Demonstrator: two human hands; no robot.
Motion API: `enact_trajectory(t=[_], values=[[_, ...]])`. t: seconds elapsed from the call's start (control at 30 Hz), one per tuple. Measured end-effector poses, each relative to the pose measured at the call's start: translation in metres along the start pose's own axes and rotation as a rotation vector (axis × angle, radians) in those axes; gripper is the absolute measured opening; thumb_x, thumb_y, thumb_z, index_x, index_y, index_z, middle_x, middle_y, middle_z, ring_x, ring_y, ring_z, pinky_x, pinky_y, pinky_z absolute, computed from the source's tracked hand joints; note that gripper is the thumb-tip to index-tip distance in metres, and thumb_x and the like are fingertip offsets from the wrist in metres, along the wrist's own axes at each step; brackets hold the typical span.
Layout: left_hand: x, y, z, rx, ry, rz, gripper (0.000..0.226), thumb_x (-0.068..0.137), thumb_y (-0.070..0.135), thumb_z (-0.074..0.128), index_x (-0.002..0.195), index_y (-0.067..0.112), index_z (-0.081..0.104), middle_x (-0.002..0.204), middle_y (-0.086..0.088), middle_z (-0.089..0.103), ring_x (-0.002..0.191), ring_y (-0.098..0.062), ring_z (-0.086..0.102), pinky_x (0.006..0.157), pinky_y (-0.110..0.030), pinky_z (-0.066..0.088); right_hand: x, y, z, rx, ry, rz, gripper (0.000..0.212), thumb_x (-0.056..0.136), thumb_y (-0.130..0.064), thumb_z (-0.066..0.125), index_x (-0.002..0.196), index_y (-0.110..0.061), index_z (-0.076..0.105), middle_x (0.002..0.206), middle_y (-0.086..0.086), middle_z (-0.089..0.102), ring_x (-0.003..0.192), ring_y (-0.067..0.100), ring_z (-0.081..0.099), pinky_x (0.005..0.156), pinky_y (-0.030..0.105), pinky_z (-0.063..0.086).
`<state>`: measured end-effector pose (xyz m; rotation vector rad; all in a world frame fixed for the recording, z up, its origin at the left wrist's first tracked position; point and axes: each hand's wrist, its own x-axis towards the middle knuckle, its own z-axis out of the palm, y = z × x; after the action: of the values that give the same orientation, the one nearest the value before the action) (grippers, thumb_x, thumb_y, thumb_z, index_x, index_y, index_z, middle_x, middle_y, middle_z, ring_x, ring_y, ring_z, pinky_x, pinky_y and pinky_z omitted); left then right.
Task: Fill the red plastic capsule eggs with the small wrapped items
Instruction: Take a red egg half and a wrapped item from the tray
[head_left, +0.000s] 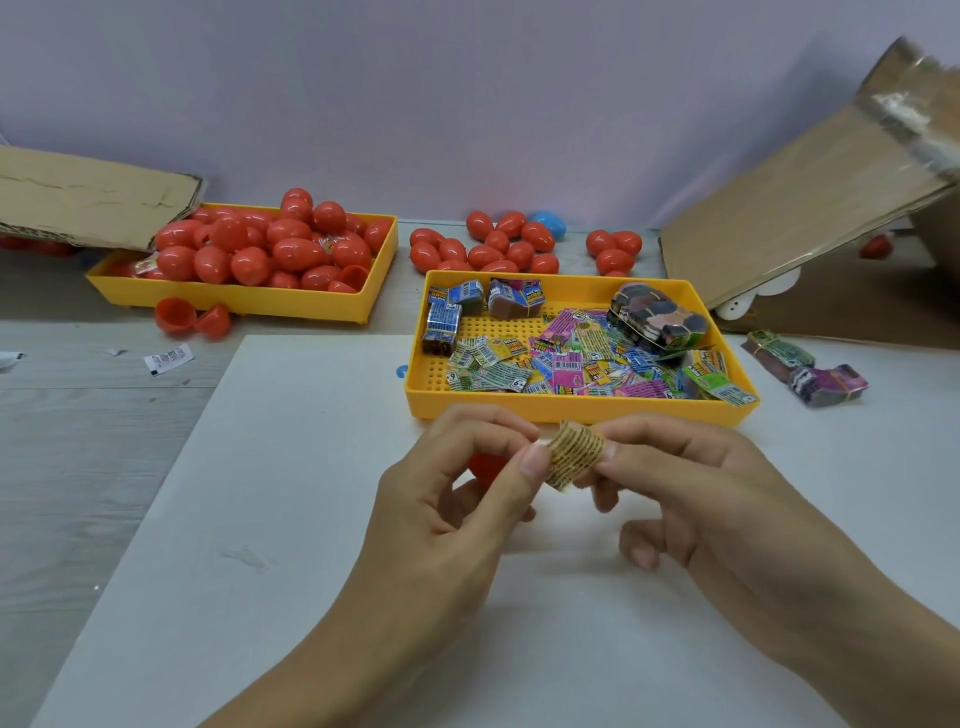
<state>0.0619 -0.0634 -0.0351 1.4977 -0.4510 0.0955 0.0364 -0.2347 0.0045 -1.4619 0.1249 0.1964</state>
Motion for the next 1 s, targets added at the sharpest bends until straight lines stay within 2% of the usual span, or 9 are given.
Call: enact_trajectory(t=[0.13, 0.2, 0.3, 0.37, 0.47, 0.53, 0.7, 0.87, 1.0], values=[[-0.0021, 0.0016, -0.0005, 0.042, -0.039, -0.023, 0.021, 0.087, 0.033, 0.063, 0.084, 0.015, 0.072, 0.101, 0.002, 0.063, 0.086, -0.020, 0.064, 0.064, -0.035, 0.057, -0.0003, 0.0063, 0.0044, -0.135, 0.093, -0.247, 0.011, 0.073, -0.017, 0.069, 0.079, -0.020, 0.078, 0.071, 0.004, 0.071, 0.065, 0.010, 0.065, 0.045, 0.024, 0.048], [-0.0032, 0.0030, -0.0015, 0.052, -0.039, -0.041, 0.021, 0.087, 0.036, 0.063, 0.085, 0.017, 0.072, 0.102, 0.002, 0.064, 0.089, -0.022, 0.064, 0.066, -0.039, 0.057, -0.0015, 0.0090, 0.0050, -0.288, 0.149, -0.389, 0.008, 0.077, -0.024, 0.070, 0.082, -0.024, 0.076, 0.071, 0.001, 0.073, 0.064, 0.011, 0.068, 0.047, 0.029, 0.052], [-0.0031, 0.0049, -0.0016, 0.037, -0.005, -0.045, 0.022, 0.083, 0.037, 0.067, 0.083, 0.015, 0.072, 0.101, 0.001, 0.063, 0.085, -0.020, 0.064, 0.069, -0.032, 0.057, -0.0038, 0.0094, 0.0036, -0.611, 0.204, -0.615, 0.008, 0.080, -0.031, 0.068, 0.076, -0.027, 0.073, 0.075, -0.013, 0.070, 0.069, 0.010, 0.068, 0.051, 0.026, 0.052], [-0.0030, 0.0057, -0.0005, 0.031, -0.017, -0.049, 0.020, 0.080, 0.037, 0.070, 0.082, 0.017, 0.072, 0.101, 0.002, 0.063, 0.082, -0.017, 0.064, 0.070, -0.031, 0.056, -0.0054, 0.0076, 0.0042, -0.687, 0.190, -0.708, 0.011, 0.082, -0.030, 0.064, 0.078, -0.023, 0.072, 0.076, -0.016, 0.067, 0.071, 0.007, 0.066, 0.051, 0.023, 0.050], [-0.0033, 0.0063, -0.0001, 0.019, -0.053, -0.054, 0.017, 0.078, 0.035, 0.073, 0.084, 0.019, 0.073, 0.102, 0.002, 0.063, 0.086, -0.016, 0.065, 0.072, -0.028, 0.055, -0.0059, 0.0072, 0.0042, -0.689, 0.168, -0.734, 0.009, 0.082, -0.027, 0.067, 0.079, -0.020, 0.072, 0.075, -0.016, 0.067, 0.072, 0.008, 0.067, 0.050, 0.022, 0.050], [-0.0025, 0.0066, -0.0014, -0.012, -0.048, -0.071, 0.019, 0.077, 0.035, 0.074, 0.086, 0.019, 0.073, 0.102, 0.002, 0.064, 0.086, -0.017, 0.065, 0.072, -0.027, 0.055, -0.0049, 0.0086, 0.0036, -0.674, 0.147, -0.721, 0.003, 0.080, -0.017, 0.073, 0.080, -0.020, 0.073, 0.076, -0.015, 0.068, 0.073, 0.010, 0.067, 0.049, 0.023, 0.050], [-0.0023, 0.0063, -0.0024, -0.015, -0.071, -0.083, 0.014, 0.076, 0.035, 0.075, 0.081, 0.022, 0.074, 0.104, 0.003, 0.064, 0.087, -0.016, 0.066, 0.073, -0.024, 0.053, -0.0037, 0.0086, 0.0013, -0.683, 0.148, -0.712, 0.010, 0.076, -0.010, 0.073, 0.082, -0.019, 0.073, 0.077, -0.015, 0.067, 0.075, 0.011, 0.067, 0.050, 0.025, 0.051], [-0.0028, 0.0057, -0.0022, -0.014, -0.082, -0.090, 0.017, 0.075, 0.036, 0.076, 0.085, 0.023, 0.073, 0.105, 0.005, 0.064, 0.092, -0.020, 0.066, 0.075, -0.036, 0.056, -0.0044, 0.0076, 0.0014, -0.670, 0.100, -0.715, 0.012, 0.076, -0.008, 0.072, 0.085, -0.016, 0.074, 0.078, -0.012, 0.068, 0.075, 0.013, 0.067, 0.052, 0.022, 0.051], [-0.0023, 0.0059, -0.0023, -0.016, -0.083, -0.092, 0.015, 0.074, 0.036, 0.076, 0.081, 0.023, 0.074, 0.104, 0.004, 0.065, 0.086, -0.015, 0.065, 0.072, -0.027, 0.054, -0.0045, 0.0072, 0.0011, -0.656, 0.095, -0.703, 0.012, 0.077, -0.008, 0.072, 0.084, -0.017, 0.073, 0.078, -0.012, 0.067, 0.076, 0.014, 0.067, 0.051, 0.026, 0.051]])
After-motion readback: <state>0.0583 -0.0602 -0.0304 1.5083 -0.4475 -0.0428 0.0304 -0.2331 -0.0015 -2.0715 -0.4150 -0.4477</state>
